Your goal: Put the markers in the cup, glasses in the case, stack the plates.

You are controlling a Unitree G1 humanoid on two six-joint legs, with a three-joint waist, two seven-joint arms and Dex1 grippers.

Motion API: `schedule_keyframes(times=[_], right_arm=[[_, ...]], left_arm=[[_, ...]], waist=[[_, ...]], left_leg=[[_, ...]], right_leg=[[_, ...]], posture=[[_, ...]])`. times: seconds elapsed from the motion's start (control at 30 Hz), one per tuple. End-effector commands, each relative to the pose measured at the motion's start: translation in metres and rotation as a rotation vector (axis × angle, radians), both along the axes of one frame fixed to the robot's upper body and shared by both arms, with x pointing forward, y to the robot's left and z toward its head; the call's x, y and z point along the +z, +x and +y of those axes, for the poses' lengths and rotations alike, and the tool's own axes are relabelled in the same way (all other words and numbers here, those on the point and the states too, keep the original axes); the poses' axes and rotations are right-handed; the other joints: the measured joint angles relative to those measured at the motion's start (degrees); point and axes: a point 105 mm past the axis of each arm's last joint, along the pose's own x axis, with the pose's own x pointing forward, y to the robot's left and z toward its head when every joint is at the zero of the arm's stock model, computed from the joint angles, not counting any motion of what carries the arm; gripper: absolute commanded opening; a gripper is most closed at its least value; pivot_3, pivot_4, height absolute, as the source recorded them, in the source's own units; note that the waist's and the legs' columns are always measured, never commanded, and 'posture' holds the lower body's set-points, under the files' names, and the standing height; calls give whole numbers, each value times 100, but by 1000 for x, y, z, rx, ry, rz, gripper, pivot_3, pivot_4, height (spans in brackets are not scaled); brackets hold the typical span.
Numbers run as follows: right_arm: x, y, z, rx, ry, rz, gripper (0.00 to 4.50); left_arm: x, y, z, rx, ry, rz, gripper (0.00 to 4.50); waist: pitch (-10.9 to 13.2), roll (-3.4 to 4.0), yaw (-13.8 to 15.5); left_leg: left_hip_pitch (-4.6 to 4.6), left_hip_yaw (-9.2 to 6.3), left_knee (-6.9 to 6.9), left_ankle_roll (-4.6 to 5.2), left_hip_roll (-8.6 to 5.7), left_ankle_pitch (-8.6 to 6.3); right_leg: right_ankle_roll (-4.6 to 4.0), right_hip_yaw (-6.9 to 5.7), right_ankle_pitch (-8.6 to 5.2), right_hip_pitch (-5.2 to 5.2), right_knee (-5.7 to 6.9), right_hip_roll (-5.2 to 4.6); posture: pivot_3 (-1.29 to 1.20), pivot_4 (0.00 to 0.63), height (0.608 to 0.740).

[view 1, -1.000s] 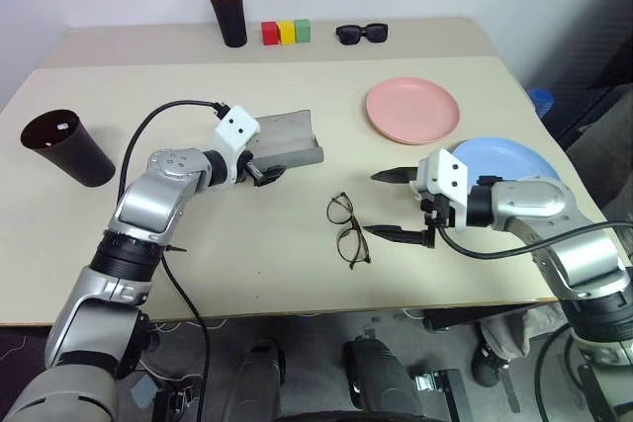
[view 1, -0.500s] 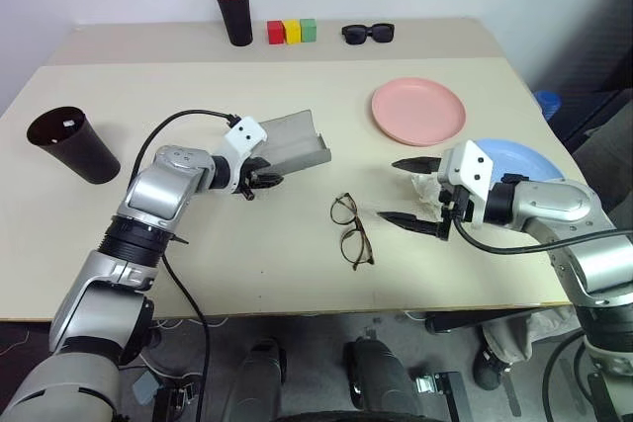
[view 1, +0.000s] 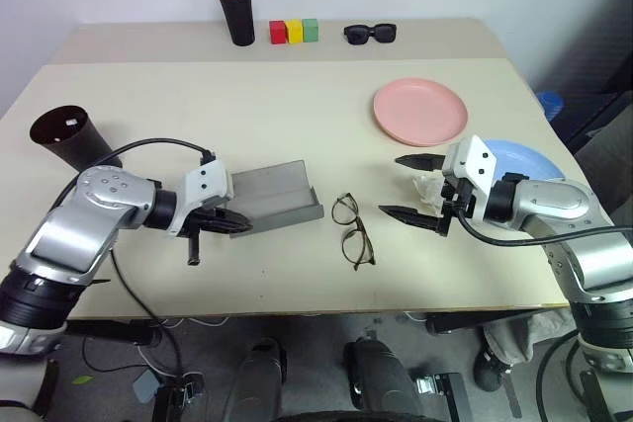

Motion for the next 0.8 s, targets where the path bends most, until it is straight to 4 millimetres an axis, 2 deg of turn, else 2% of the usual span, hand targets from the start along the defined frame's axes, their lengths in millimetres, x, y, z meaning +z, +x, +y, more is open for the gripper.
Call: schedule_keyframes(times=[0.03, 0.4, 0.6, 0.7, 0.8], right_arm=[[8, -2, 9, 42, 25, -21, 4500], [0, -8, 24, 38, 87, 142, 4500], [-17, -14, 31, -34, 78, 305, 4500], [-21, -9, 32, -111, 115, 372, 4500], [-24, -8, 34, -142, 129, 423, 4500]], left_arm=[[7, -4, -2, -66, 28, -83, 58], [-11, 28, 17, -82, 150, -232, 58], [-9, 34, 8, -87, 48, -196, 58], [-3, 38, 6, -79, 25, -224, 859], [11, 39, 0, -72, -38, -273, 2357]], waist=[[0, 0, -3], [0, 1, -30], [-1, 2, -25], [-1, 2, -29], [-1, 2, -37]], left_leg=[[0, 0, 0, 1, 0, 0], [0, 0, -1, 3, 0, 0], [-1, 0, 0, 4, 0, 0], [-1, 0, 0, 5, 0, -1], [-1, 0, 0, 5, 0, -1]], right_leg=[[0, 0, 0, 1, -3, 0], [0, 0, 0, -2, -2, 2], [1, 0, 1, -1, 0, 1], [1, 0, 1, -2, 0, 2], [1, 0, 1, -3, 3, 2]], posture=[[0, 150, 740], [0, 150, 740], [0, 150, 740], [0, 150, 740], [0, 150, 740]])
